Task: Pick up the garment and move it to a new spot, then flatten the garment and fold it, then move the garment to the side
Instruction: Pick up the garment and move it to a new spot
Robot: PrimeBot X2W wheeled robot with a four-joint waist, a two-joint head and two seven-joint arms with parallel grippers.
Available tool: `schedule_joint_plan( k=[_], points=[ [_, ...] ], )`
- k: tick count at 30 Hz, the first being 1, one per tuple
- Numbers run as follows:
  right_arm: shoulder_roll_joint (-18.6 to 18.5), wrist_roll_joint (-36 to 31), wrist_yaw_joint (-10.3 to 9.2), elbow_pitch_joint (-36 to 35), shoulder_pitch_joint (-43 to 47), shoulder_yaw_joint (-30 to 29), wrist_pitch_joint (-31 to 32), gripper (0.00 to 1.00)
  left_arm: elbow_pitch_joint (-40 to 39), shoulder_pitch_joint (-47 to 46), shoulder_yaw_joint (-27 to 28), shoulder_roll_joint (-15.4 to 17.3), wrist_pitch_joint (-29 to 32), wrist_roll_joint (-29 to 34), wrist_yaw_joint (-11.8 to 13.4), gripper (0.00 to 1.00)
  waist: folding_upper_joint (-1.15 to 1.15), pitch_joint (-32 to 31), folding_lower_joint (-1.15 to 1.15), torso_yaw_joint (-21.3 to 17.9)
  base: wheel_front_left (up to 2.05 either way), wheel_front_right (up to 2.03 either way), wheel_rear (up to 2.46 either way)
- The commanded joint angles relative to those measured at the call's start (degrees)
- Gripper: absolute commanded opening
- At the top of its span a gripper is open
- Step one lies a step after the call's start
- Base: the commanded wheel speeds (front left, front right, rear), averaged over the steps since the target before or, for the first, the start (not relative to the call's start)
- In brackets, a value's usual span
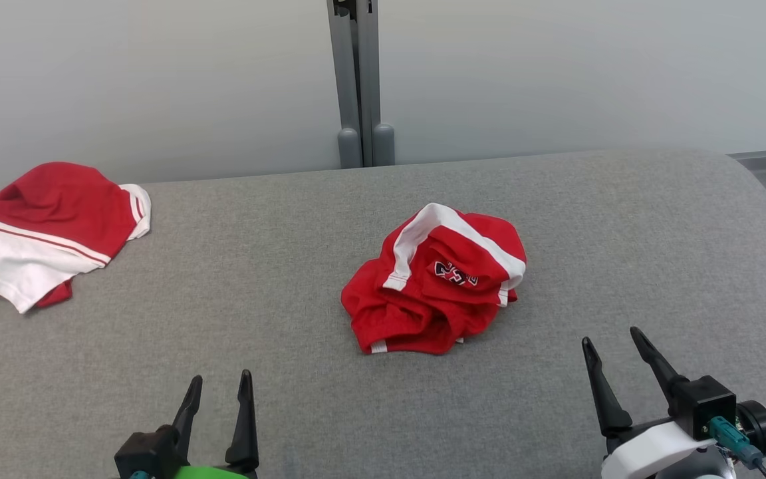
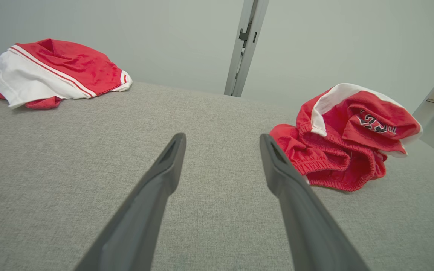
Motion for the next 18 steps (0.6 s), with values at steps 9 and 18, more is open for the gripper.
schedule_joint_plan(
  k=[9, 18],
  points=[
    [-0.2, 2.2, -0.08, 1.6, 0.8, 0.4, 0.0, 1.0, -1.1, 2.7, 1.4, -0.4, -0.2, 0.3, -1.1, 1.0, 0.0, -0.2, 0.0, 0.0, 0.0, 0.0, 0.0],
    [-0.2, 2.3, -0.08, 2.3, 0.1, 0.8, 0.0, 1.0, -1.3, 2.5, 0.8, -0.4, -0.2, -0.6, -0.7, 1.0, 0.0, -0.1, 0.0, 0.1, 0.0, 0.0, 0.0]
  ],
)
